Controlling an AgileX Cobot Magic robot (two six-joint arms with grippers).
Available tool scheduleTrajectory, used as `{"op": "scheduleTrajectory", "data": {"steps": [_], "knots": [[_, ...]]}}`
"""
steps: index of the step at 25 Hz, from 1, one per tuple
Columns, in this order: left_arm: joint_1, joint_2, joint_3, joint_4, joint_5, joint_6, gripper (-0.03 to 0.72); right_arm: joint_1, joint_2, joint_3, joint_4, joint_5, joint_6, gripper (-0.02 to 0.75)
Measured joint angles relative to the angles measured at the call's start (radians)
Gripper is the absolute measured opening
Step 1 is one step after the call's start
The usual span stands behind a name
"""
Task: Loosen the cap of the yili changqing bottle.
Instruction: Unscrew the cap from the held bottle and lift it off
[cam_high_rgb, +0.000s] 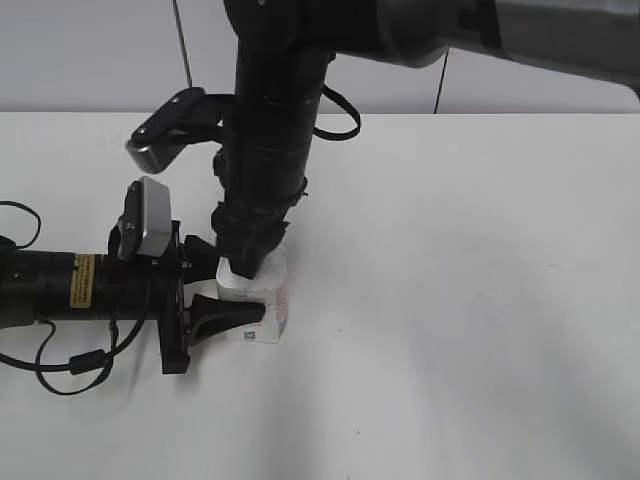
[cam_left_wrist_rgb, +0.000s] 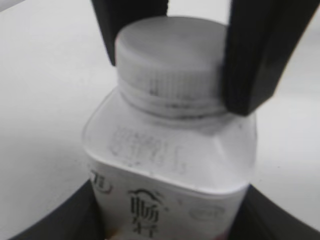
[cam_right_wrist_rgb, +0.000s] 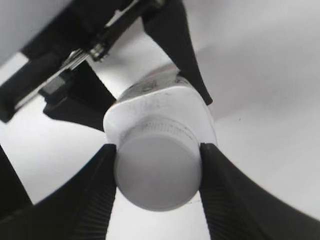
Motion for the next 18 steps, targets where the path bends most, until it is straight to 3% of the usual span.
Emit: {"op": "scheduleTrajectory", "data": {"steps": [4, 7, 16, 18], "knots": [[0.0, 0.0, 0.0, 0.0, 0.0, 0.004, 0.376, 0.0, 0.0, 0.0, 0.001, 0.0, -0.316, 0.398], [0.0, 0.0, 0.0, 0.0, 0.0, 0.007, 0.376, 0.0, 0.0, -0.003, -0.002, 0.0, -0.432, 0.398], [0.0, 0.0, 0.0, 0.001, 0.0, 0.007, 0.373, 0.0, 0.005, -0.016, -0.004, 0.007, -0.427, 0.398], [0.0, 0.0, 0.0, -0.002, 0.001, 0.005, 0.373, 0.001, 0.008, -0.031, -0.002, 0.009, -0.373, 0.459]]}}
